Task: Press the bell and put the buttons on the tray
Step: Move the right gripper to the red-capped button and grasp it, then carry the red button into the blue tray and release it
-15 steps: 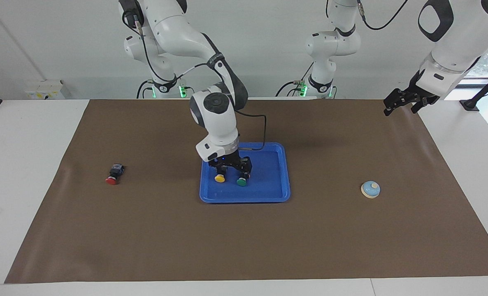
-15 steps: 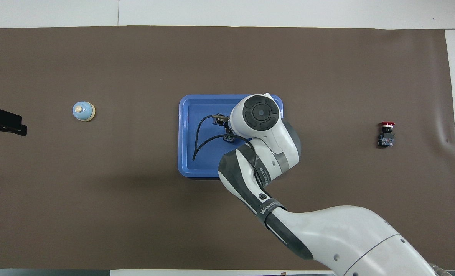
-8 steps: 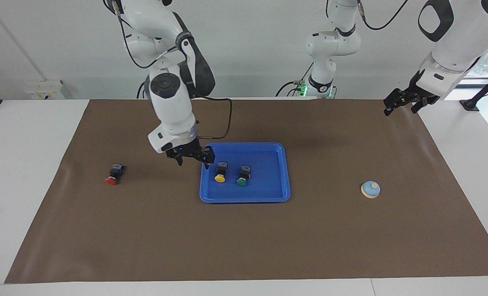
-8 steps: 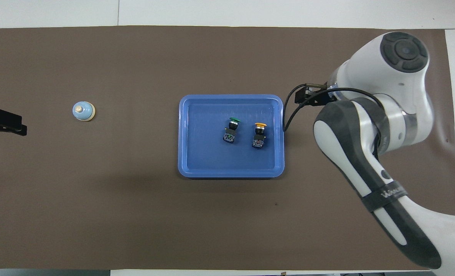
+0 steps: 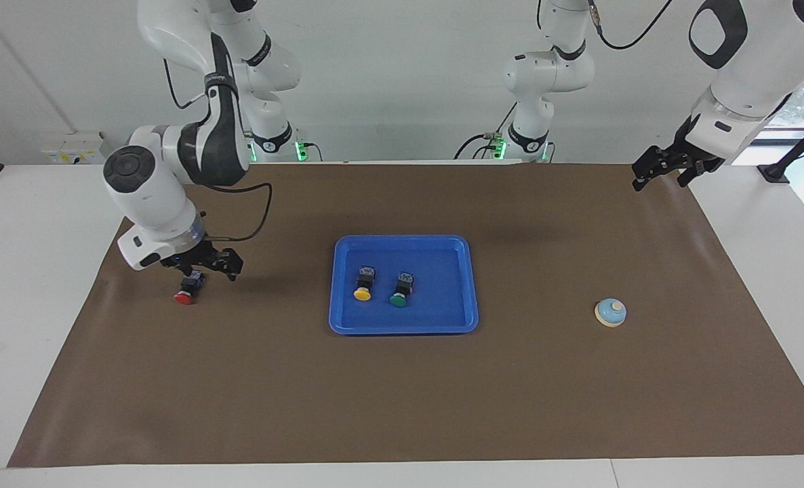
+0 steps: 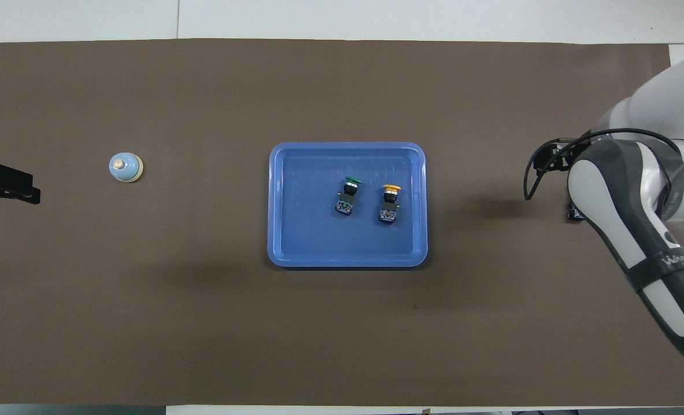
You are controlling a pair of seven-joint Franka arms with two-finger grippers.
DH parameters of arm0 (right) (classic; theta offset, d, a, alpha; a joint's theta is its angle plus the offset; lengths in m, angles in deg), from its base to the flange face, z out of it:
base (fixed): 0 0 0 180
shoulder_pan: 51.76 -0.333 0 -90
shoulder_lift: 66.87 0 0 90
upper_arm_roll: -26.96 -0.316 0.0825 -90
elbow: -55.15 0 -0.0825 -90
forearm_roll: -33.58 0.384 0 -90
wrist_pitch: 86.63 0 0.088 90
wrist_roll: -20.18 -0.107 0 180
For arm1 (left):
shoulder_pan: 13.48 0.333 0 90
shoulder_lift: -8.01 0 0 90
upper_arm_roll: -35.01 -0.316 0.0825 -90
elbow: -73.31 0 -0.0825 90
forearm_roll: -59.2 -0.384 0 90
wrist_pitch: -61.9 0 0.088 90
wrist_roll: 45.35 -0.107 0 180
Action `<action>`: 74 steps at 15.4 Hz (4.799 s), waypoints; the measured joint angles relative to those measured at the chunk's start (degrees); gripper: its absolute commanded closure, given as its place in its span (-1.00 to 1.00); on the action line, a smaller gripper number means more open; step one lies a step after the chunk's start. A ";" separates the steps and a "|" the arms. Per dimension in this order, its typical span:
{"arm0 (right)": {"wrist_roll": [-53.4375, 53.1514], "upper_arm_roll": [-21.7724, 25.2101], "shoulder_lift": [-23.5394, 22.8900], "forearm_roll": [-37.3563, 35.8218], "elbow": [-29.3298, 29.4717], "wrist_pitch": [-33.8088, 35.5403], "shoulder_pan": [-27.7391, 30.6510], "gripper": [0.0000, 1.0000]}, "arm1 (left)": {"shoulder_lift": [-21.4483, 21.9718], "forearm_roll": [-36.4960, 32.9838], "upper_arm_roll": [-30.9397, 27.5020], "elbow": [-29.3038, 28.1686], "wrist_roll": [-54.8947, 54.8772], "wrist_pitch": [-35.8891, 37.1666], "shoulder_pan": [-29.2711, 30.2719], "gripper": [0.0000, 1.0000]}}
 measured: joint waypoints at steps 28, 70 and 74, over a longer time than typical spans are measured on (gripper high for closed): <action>4.69 -0.23 2.82 0.00 -23.39 -29.75 7.92 -0.94 | 0.00 0.00 0.00 0.00 0.00 0.00 0.00 -1.00; -44.66 -2.37 -9.40 5.05 12.84 -4.56 -35.64 1.00 | 0.00 0.00 0.00 0.00 0.00 0.00 0.00 -1.00; -48.20 -2.27 -17.33 5.04 17.33 -11.02 -40.48 1.00 | 0.00 0.00 0.00 0.00 0.00 0.00 0.00 -1.00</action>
